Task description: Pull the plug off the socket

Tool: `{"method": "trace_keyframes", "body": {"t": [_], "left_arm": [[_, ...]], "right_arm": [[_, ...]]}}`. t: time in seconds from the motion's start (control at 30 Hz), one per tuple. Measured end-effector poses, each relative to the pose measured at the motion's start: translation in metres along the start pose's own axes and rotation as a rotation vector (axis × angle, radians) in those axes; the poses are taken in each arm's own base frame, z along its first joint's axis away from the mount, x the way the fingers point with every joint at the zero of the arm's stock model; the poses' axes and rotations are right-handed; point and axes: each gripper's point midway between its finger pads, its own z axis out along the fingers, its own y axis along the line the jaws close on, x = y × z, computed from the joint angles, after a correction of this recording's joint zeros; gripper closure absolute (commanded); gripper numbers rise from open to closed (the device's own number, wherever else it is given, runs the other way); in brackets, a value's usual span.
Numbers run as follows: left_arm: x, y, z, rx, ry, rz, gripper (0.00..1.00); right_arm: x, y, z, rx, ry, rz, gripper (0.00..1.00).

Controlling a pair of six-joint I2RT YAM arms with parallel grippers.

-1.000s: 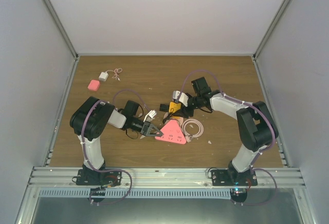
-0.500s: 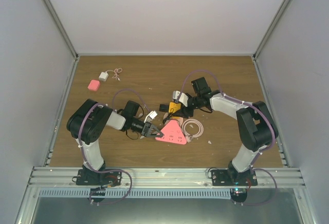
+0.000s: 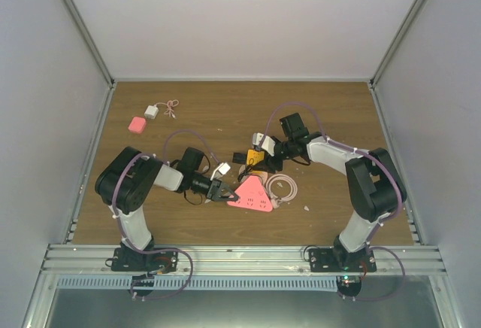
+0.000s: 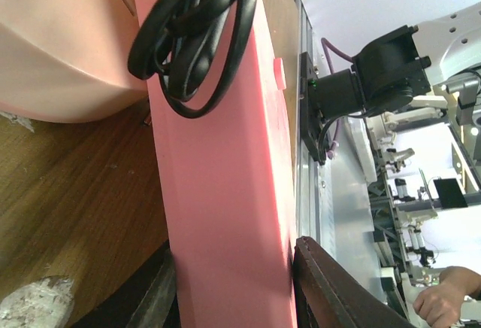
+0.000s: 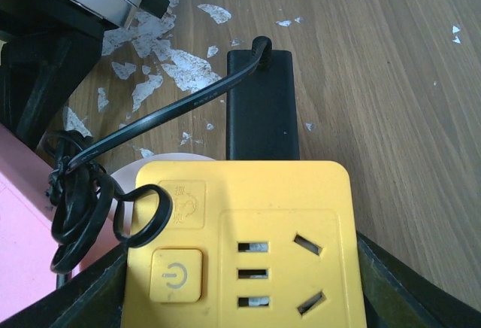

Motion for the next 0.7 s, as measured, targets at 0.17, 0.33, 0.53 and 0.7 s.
{"method": "trace_keyframes", "body": {"t": [0.17, 0.33, 0.53, 0.7], "left_arm": [[0.0001, -0.0006, -0.0004, -0.019, 0.001, 0.015, 1.0], [0.0023, -0.0033, -0.0007, -0.07, 0.004, 0.049, 1.0], [0.003, -0.0034, 0.0, -0.082, 0.006, 0.054, 1.0], [0.0034, -0.0029, -0.0001, -0.085, 0.008, 0.059, 1.0]], "right_arm": [[-0.0006, -0.0002, 0.0, 0.0, -0.003, -0.002, 0.8], [-0.0028, 0.0014, 0.0003, -0.01, -0.015, -0.005, 0.8], [-0.0034, 0.0021, 0.0005, -0.014, -0.019, -0.007, 0.81], [-0.0034, 0.0021, 0.0005, -0.014, -0.019, -0.006, 0.81]]}}
